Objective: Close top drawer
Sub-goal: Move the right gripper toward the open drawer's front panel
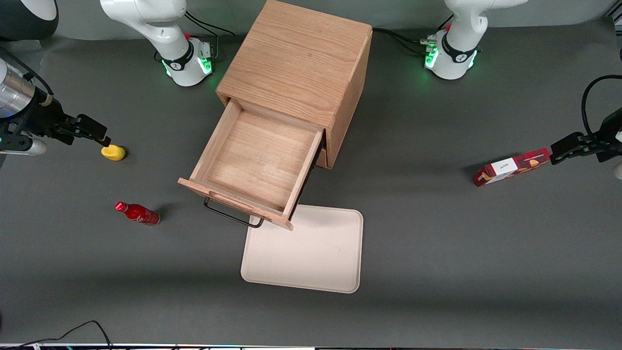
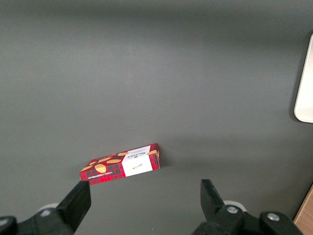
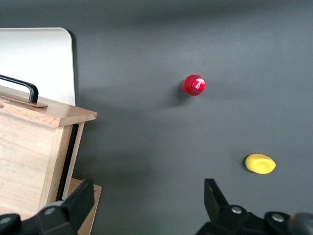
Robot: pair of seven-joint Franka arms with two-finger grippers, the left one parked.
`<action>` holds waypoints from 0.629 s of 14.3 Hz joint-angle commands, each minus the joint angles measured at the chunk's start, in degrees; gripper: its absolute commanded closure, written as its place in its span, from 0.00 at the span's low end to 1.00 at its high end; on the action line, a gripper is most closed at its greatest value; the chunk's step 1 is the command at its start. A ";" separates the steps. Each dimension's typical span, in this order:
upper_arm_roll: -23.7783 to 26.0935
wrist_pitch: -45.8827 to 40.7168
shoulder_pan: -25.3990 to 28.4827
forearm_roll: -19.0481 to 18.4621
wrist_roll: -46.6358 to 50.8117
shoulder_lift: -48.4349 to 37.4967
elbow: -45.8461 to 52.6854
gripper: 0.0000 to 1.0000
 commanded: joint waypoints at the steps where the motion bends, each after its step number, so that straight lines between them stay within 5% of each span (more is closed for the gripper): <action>1: 0.66 -0.14 -1.04 0.81 -0.83 0.21 0.63 0.00; 9: 0.58 -2.24 -0.24 1.33 -2.58 9.42 11.06 0.00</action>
